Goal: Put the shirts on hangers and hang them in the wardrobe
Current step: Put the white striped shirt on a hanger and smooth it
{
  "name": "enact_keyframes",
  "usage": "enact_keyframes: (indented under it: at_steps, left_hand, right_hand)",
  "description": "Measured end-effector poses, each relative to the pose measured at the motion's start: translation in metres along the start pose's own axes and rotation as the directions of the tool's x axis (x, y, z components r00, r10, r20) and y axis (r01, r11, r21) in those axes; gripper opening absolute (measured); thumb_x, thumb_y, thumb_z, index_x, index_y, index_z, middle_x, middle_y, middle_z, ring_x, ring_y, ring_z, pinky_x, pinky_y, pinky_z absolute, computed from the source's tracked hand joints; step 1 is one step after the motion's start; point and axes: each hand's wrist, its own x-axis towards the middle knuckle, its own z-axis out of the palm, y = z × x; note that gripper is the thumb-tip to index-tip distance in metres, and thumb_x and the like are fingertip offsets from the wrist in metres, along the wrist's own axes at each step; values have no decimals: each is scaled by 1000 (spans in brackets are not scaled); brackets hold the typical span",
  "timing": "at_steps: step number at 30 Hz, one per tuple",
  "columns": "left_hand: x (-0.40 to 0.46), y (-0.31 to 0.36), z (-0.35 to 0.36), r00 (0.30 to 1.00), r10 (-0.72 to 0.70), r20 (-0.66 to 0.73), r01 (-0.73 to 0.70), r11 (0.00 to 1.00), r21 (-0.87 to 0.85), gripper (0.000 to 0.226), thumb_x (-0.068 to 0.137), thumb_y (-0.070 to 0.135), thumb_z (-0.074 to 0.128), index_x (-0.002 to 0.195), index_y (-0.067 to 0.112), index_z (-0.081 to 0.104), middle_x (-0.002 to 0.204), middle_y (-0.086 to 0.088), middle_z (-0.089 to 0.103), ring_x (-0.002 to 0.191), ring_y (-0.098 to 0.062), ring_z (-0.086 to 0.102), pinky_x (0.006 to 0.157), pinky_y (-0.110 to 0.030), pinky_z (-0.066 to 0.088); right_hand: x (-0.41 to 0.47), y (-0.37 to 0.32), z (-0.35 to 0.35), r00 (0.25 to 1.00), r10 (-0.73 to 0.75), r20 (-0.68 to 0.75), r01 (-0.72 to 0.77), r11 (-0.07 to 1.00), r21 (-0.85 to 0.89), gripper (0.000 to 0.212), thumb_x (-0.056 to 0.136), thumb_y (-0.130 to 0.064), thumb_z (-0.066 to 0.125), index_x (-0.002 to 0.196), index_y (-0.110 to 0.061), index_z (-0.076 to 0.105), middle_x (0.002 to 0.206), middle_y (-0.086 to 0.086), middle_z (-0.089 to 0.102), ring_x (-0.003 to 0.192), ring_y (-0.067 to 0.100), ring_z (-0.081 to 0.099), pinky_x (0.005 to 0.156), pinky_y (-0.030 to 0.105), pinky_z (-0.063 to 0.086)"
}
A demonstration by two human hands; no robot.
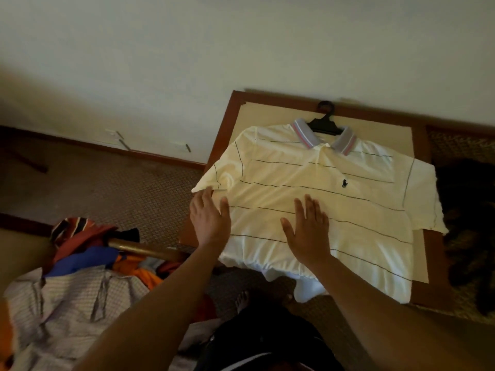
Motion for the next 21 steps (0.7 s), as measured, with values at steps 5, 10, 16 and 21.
enact_keyframes:
  at_steps: [5, 10, 16, 21]
  left_hand:
    - [67, -11, -9, 831, -547, 105, 557, 821, -125, 65, 92, 58, 42, 138, 12, 43, 138, -15, 45, 128, -32, 42, 104, -51, 38]
    - [98, -27, -13, 804, -536, 258, 559, 829, -18, 37, 94, 41, 51, 112, 10, 62, 91, -6, 58, 75, -16, 55, 56, -26, 45]
    - [128, -18, -44, 941, -338, 18, 313, 851, -422, 14, 99, 22, 49, 110, 14, 53, 94, 0, 58, 76, -7, 54, 57, -21, 42]
    - [142, -42, -43, 791, -424, 441, 594, 357, -720, 36, 97, 42, 49, 108, 10, 59, 101, -13, 63, 91, -25, 61, 73, -36, 53]
  right_hand:
    - [46, -32, -14, 994, -105, -9, 105, 994, -12, 74, 93, -58, 15, 145, -11, 36, 154, 18, 29, 143, 36, 25, 111, 56, 25]
    - [89, -71, -25, 990, -135, 38, 137, 988, -72, 82, 86, -60, 1, 149, -13, 27, 158, 14, 20, 146, 31, 15, 114, 52, 16]
    - [145, -106, -17, 993, -87, 75, 95, 988, -119, 59, 101, -48, 24, 150, -15, 21, 159, 12, 15, 147, 29, 10, 116, 51, 14]
    - [181, -127, -7, 996, -10, 93, 26, 985, -169, 58, 101, -48, 24, 150, -16, 20, 159, 12, 13, 147, 31, 11, 116, 50, 17]
